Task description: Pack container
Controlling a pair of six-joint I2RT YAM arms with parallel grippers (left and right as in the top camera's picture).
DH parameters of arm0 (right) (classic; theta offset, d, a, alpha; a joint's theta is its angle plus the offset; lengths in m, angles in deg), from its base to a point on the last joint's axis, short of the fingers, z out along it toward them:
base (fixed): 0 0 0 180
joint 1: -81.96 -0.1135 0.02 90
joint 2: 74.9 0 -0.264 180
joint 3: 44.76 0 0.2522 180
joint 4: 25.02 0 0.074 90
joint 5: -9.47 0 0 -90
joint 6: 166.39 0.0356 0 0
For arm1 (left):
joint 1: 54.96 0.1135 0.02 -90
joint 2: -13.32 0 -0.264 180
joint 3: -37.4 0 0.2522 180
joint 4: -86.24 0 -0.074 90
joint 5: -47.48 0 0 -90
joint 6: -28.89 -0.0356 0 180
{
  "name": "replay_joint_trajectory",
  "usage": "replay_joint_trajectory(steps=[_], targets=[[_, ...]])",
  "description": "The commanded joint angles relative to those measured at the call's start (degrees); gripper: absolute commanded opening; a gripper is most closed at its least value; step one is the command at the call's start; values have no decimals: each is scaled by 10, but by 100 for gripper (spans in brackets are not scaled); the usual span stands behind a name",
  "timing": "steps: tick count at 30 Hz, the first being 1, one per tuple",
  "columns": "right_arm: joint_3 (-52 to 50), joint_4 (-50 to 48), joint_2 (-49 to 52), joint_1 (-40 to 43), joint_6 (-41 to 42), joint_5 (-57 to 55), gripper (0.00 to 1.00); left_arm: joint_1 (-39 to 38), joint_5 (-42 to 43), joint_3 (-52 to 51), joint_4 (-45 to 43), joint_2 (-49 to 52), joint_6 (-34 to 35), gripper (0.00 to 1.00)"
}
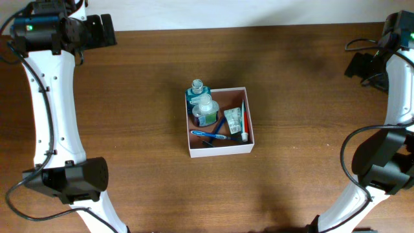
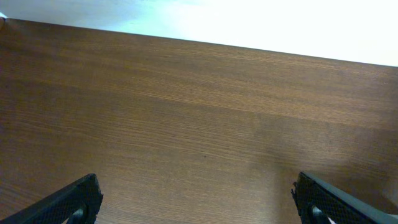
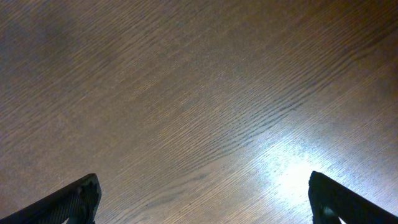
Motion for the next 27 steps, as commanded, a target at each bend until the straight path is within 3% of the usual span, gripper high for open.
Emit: replay_joint_trajectory(steps=[1,6,15,19,27], targets=[[-2,-2,-12,-18,-3,-7,98,0,5,6,1,-9,8,99],[-2,-2,-57,-77,-3,-7,98,0,5,6,1,-9,8,99],[-2,12,-232,-297,-4,-7,98,0,5,6,1,-9,8,99],[-2,20,-312,-384,-58,-110,98,0,5,6,1,-9,8,99],[-28,8,-488,-409,-57,-108,98,0,5,6,1,-9,8,99]])
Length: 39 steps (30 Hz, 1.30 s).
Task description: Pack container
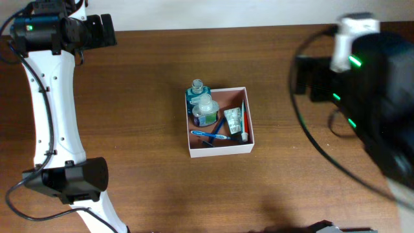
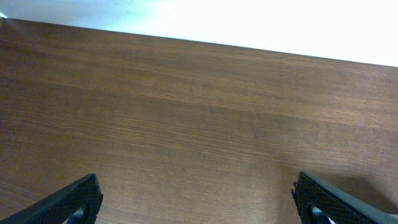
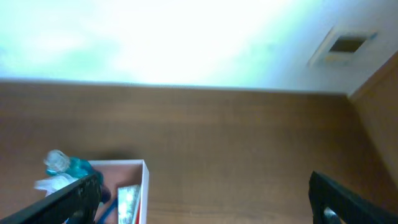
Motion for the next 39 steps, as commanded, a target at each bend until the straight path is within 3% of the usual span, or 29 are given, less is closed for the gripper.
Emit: replay_joint_trajectory(steps=[1,5,12,22,25,39], targets=[[-33,-9,-75,-2,-5,-15,98,0,5,6,1,-9,7,99],[-168,-103,-197,21,-5,4,98,0,5,6,1,-9,7,99],[-506,-351,-414,83,-5,66,98,0,5,6,1,-9,7,100],[-902,-711,-617,118,-4,107,98,0,5,6,1,-9,7,99],[-978,-787,-645,118,-4,127,98,0,5,6,1,-9,7,99],[-1106,-821,-752,118,19,132,98,0,5,6,1,-9,7,99]])
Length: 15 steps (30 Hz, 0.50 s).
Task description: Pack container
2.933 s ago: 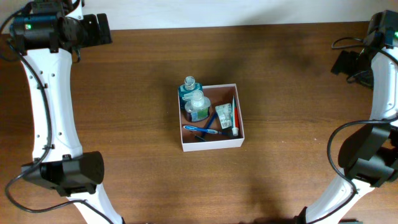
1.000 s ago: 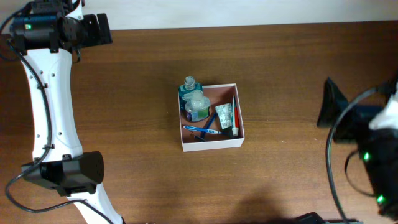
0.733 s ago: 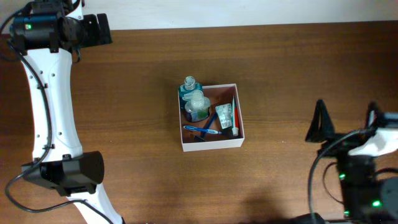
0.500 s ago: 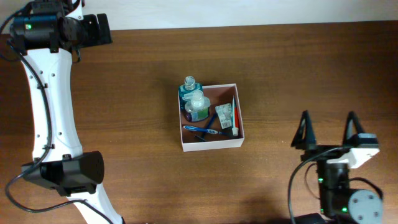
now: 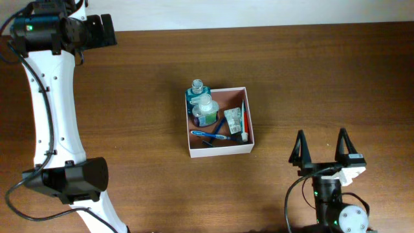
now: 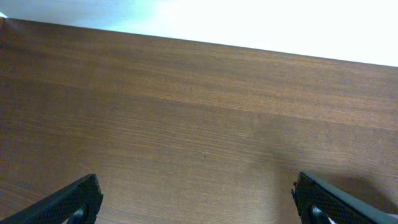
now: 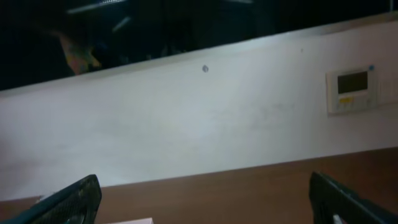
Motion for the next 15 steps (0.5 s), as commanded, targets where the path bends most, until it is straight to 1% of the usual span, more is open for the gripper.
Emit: replay_joint_trajectory(steps=[1,7,11,15], targets=[[-24,-7,-22,4,4,9,99,0,5,6,1,-9,7,99],[-53,4,-22,28,4,28,98,0,5,6,1,-9,7,99],[-57,78,-22,67,4,52,98,0,5,6,1,-9,7,99],[-57,113,-22,87,4,52,99,0,5,6,1,-9,7,99]])
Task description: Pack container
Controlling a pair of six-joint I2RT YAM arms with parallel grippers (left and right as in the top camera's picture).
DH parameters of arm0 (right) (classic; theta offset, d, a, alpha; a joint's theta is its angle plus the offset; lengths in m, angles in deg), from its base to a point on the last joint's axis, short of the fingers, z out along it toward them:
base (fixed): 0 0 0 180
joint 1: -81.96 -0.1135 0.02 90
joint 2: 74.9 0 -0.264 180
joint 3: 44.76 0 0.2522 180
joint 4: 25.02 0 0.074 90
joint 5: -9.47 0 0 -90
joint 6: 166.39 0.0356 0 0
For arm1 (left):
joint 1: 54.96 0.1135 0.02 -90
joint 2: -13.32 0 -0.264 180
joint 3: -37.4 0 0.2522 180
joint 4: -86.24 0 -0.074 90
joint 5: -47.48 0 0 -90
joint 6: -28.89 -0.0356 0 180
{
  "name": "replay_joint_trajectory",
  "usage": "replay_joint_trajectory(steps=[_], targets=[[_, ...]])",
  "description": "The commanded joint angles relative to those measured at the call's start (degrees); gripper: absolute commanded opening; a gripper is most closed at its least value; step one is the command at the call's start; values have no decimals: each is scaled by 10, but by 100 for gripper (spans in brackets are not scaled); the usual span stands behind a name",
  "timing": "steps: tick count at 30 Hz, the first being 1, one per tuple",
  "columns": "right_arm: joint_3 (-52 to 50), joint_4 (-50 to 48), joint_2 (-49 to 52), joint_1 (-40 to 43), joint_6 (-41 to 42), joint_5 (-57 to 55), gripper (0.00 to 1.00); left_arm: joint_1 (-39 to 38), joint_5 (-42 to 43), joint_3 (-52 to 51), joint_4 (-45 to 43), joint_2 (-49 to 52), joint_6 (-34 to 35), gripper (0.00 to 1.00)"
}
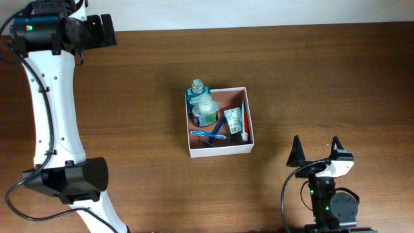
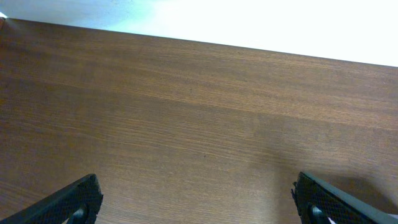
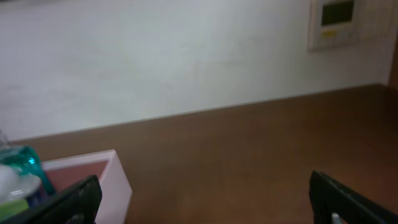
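Note:
A white box (image 1: 220,150) stands mid-table holding a teal bottle (image 1: 196,89), a clear bottle (image 1: 205,110), a blue toothbrush (image 1: 210,134) and a small tube (image 1: 233,120). My right gripper (image 1: 315,146) is open and empty at the front right, a good way from the box. In the right wrist view the box wall (image 3: 118,180) and teal bottle (image 3: 25,165) show at the left, beyond the open right gripper (image 3: 205,208). My left gripper (image 1: 103,31) is at the far left corner; in its wrist view it (image 2: 196,205) is open over bare wood.
The brown table (image 1: 129,129) runs to a white wall (image 3: 186,56) at the back. A wall panel (image 3: 336,22) shows at the upper right of the right wrist view. The left arm's white links (image 1: 52,110) stretch along the left side.
My right gripper has shifted slightly toward the front edge and tilted down: its view held mostly wall before and now shows the table and the box corner. The left arm has not moved.
My right gripper first hung over bare wood at the right edge. Then the arm loomed large at the upper right, viewing the box from afar. Later it stood at the front right facing the wall, and now faces the table. The box contents and left arm stayed unchanged.

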Motion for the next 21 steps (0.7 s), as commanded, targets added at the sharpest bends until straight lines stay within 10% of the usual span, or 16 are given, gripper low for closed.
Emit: replay_joint_trajectory(steps=[1,21], targets=[[-3,17,-5,16,4,12,98,0,5,6,1,-9,7,99],[-3,51,-5,16,4,12,98,0,5,6,1,-9,7,99]])
